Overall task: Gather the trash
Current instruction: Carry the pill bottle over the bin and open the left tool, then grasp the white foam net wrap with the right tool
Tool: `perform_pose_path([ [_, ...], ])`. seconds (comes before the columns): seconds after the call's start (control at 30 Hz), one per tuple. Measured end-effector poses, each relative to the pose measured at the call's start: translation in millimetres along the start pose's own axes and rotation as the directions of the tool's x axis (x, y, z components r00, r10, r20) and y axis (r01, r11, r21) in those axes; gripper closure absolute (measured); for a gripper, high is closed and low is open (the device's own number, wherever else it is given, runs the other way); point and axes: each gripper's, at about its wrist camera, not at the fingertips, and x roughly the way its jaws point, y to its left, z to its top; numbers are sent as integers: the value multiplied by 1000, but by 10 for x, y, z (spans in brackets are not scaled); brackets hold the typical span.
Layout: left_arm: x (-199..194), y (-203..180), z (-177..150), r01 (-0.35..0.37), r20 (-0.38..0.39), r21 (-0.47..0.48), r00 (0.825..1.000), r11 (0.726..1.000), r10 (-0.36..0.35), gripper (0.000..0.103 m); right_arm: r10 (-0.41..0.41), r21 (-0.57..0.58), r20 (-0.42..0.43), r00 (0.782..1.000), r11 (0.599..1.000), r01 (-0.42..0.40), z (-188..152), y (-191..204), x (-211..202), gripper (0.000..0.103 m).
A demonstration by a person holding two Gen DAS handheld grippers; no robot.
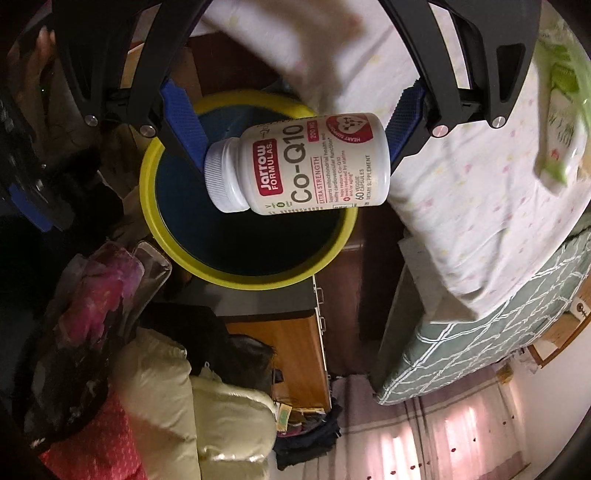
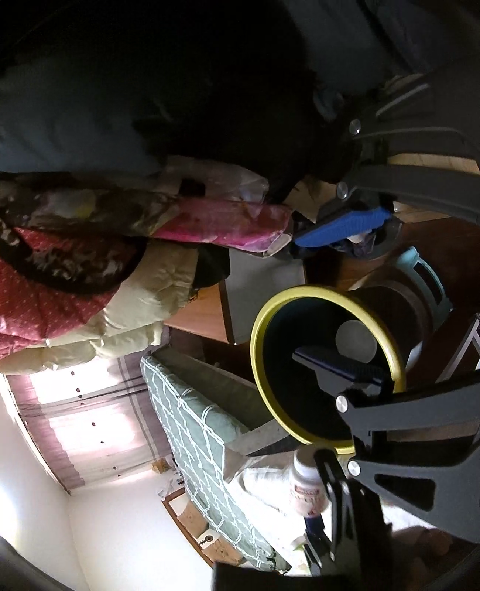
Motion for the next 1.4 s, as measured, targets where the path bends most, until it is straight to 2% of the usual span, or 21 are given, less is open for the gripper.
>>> perform_pose_path([
  [0.1, 117, -58, 79, 2, -7, 9, 1000, 1000, -2, 17, -2, 0, -4, 1000, 1000, 2, -16, -12, 9, 46],
  [0.2, 197, -76, 162, 9, -7, 15, 1000, 1000, -9, 6, -6, 0, -8, 1000, 1000, 6, -16, -16, 21, 46],
  [0.37, 99, 27, 220, 27, 11, -35, 1000, 999, -27, 5, -3, -6, -9, 1000, 1000, 3, -20, 17, 13, 45],
  [0.5, -323, 207, 68, 15, 79, -66, 997, 998, -10, 5, 14, -20, -19, 1000, 1000, -14, -36, 93, 28, 40],
  [0.63, -812, 501, -258, -4, 125, -121, 992, 993, 20, 5, 53, -53, -43, 998, 997, -56, -77, 275, 49, 33],
  [0.8, -1440, 1008, -758, -60, 196, -238, 975, 969, 108, 5, 163, -102, -89, 983, 980, -172, -129, 618, 59, 10],
  [0.83, -1535, 1092, -838, -72, 203, -256, 971, 964, 127, 5, 176, -112, -99, 979, 976, -186, -136, 684, 58, 8],
  [0.97, -1913, 1489, -1233, -156, 220, -349, 945, 924, 242, 5, 223, -178, -152, 963, 952, -248, -170, 1096, 55, 6],
  [1.1, -2273, 1892, -1655, -232, 209, -452, 911, 862, 355, 5, 142, -263, -229, 963, 943, -202, -251, 1551, 112, 6],
  [1.13, -2354, 1979, -1758, -246, 207, -474, 902, 845, 379, 5, 155, -276, -227, 961, 937, -216, -266, 1633, 95, 6],
  [1.2, -2521, 2137, -1946, -276, 202, -511, 882, 814, 426, 5, 235, -274, -184, 954, 920, -279, -275, 1801, -1, 6],
  [1.27, -2666, 2266, -2099, -310, 194, -536, 860, 785, 472, 5, 263, -269, -143, 954, 917, -293, -281, 1942, -84, 6],
  [1.33, -2812, 2385, -2263, -339, 185, -560, 838, 756, 513, 5, 328, -270, -156, 932, 893, -359, -271, 2089, -130, 6],
  [1.4, -2922, 2499, -2398, -353, 175, -588, 823, 728, 540, 5, 420, -245, -212, 882, 851, -464, -275, 2269, -147, 6],
])
